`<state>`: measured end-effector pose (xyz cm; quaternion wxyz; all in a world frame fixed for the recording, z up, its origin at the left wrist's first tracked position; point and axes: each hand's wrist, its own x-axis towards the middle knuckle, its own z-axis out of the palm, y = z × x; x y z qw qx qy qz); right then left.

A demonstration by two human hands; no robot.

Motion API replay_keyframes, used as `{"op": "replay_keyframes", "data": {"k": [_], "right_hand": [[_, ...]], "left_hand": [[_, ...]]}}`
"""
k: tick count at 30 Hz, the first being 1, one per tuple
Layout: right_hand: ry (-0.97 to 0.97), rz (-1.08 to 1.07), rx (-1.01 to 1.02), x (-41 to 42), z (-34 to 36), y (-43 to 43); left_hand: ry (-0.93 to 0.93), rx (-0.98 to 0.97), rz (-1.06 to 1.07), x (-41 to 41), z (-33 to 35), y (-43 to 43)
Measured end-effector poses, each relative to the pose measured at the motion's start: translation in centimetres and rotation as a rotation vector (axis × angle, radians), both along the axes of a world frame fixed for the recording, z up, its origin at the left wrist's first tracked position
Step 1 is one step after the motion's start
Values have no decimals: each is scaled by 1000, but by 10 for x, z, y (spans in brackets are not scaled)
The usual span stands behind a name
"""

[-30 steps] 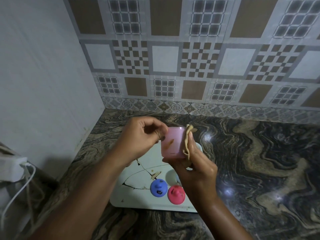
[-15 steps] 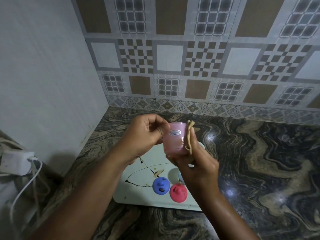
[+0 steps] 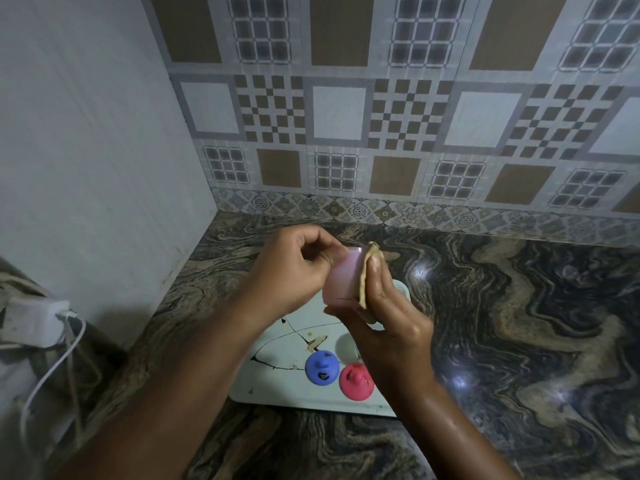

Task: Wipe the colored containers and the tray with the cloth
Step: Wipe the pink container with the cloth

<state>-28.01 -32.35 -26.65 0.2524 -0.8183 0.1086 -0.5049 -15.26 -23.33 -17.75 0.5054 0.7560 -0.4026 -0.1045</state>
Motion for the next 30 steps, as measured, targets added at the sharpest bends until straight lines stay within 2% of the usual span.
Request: {"op": "replay_keyframes", "data": {"k": [1, 3, 6, 8, 9, 11, 13, 15, 16, 18, 20, 22, 23, 25, 28, 30], "right_hand": [[-6, -2, 17, 1, -2, -1], [-43, 22, 177, -2, 0, 2], [-128, 87, 491, -6, 2, -1], [-150, 132, 545, -6, 5, -3], [-140, 136, 513, -6, 7, -2], [-81, 85, 329, -6, 12, 1], [-43, 15, 70, -4, 13, 0], [-41, -36, -67, -4, 11, -2], [-48, -40, -63, -4, 10, -3], [-69, -24, 85, -6, 11, -2], [-116, 32, 348, -9, 11, -2], [-163, 115, 488, -7, 10, -3], [-156, 134, 466, -7, 10, -2], [-81, 93, 275, -5, 9, 1], [5, -3, -9, 0, 6, -3], [25, 0, -1, 1, 3, -4]], "left_hand": [[-40, -10, 0, -2, 2, 0], [-12, -61, -11, -4, 7, 0], [245, -115, -52, 1, 7, 3], [415, -131, -76, 1, 6, 2], [446, -142, -82, 1, 7, 1], [364, -142, -94, 3, 10, 1], [130, -76, -92, 3, 13, 2], [-102, -33, -58, -1, 15, 3], [-146, -46, -53, -5, 16, 4], [-96, -95, -71, -8, 17, 4], [79, -113, -103, -6, 16, 4], [256, -127, -109, -1, 15, 2], [311, -120, -100, 2, 14, 2], [310, -86, -106, 5, 12, 2], [23, -3, -69, 5, 8, 0], [-85, -14, -38, 1, 6, 0]]}}
